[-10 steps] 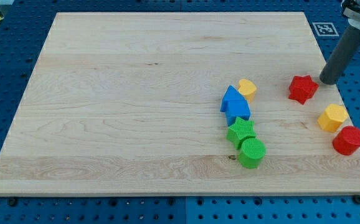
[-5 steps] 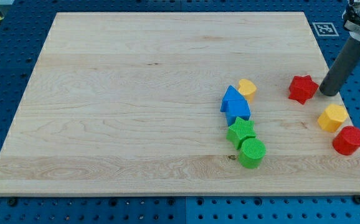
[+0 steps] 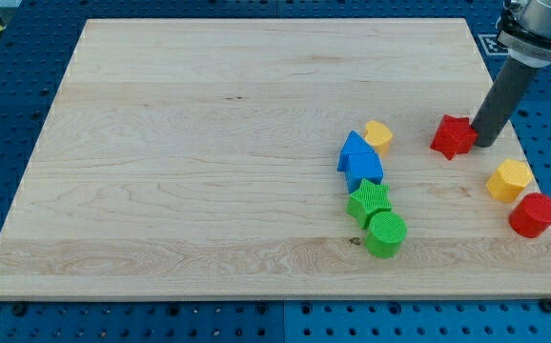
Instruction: Place the red star right to the yellow heart
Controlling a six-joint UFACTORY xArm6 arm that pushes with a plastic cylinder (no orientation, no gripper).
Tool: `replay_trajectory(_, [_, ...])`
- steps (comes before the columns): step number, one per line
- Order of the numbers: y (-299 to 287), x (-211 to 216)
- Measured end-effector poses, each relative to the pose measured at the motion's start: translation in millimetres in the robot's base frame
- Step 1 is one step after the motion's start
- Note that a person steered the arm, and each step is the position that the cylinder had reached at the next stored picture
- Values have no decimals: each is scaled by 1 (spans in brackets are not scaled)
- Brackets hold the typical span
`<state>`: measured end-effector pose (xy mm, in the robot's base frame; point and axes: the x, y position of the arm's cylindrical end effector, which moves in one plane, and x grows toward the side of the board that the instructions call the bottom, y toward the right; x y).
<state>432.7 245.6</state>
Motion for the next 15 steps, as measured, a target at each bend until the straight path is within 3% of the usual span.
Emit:
replay_trajectory(12, [-59,32])
replay_trajectory(15, [-57,-8])
